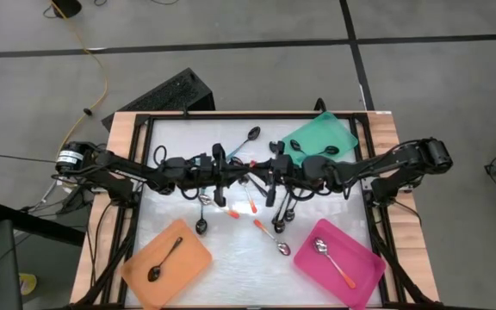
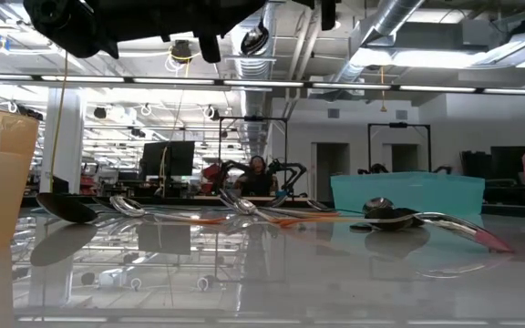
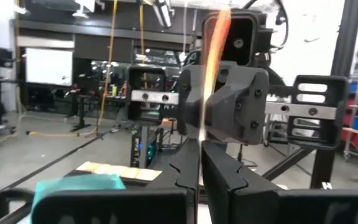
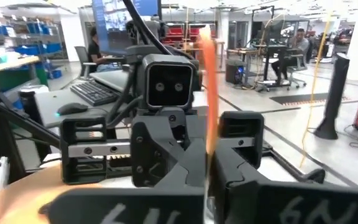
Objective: Sort silverware by color (type)
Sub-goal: Put the orange spoon into the red bin, then put the black spoon into the orange bin
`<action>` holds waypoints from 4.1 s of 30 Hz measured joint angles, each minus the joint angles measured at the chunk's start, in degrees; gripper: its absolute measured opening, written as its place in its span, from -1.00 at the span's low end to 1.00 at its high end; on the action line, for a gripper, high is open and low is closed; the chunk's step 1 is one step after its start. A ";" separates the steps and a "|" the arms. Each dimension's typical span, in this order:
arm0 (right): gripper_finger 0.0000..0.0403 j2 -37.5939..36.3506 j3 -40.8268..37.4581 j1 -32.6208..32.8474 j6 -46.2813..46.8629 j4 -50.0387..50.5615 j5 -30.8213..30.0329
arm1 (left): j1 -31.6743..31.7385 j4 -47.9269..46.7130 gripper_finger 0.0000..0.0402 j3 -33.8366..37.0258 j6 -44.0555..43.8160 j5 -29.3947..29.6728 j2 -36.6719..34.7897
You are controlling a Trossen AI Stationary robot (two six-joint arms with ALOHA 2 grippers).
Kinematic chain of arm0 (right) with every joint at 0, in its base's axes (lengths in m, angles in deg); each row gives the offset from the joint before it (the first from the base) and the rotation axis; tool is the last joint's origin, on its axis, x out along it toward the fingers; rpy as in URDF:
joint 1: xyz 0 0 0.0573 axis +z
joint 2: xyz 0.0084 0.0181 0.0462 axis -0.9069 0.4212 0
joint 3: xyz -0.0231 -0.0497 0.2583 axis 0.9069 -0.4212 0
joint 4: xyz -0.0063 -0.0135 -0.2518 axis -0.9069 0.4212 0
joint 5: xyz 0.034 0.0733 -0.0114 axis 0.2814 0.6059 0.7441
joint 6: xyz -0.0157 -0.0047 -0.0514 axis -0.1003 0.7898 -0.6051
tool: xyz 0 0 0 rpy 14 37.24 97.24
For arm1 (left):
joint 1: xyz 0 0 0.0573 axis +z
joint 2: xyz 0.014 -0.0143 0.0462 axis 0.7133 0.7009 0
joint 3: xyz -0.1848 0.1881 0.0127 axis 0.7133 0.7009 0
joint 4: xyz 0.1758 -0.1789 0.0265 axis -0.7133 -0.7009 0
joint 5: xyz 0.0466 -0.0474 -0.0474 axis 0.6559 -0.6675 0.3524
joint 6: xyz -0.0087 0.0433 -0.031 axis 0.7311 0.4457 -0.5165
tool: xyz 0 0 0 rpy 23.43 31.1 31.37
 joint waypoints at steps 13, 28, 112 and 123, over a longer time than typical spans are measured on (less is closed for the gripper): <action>-0.98 -0.68 0.00 -0.23 3.36 5.20 -5.05 | 0.07 -6.16 -0.59 -0.04 1.26 -1.54 -0.02; -0.98 -6.18 0.10 -2.21 21.86 27.44 -8.10 | 0.02 -11.15 -0.25 0.02 0.83 2.50 -0.17; -0.41 -14.90 0.02 38.80 74.72 77.20 -22.36 | 1.77 -18.40 -0.25 0.00 -10.66 -3.23 -6.73; -0.41 -15.30 0.02 36.21 33.79 55.36 -46.08 | 1.77 -24.50 -0.25 -0.03 -8.65 -3.23 -19.04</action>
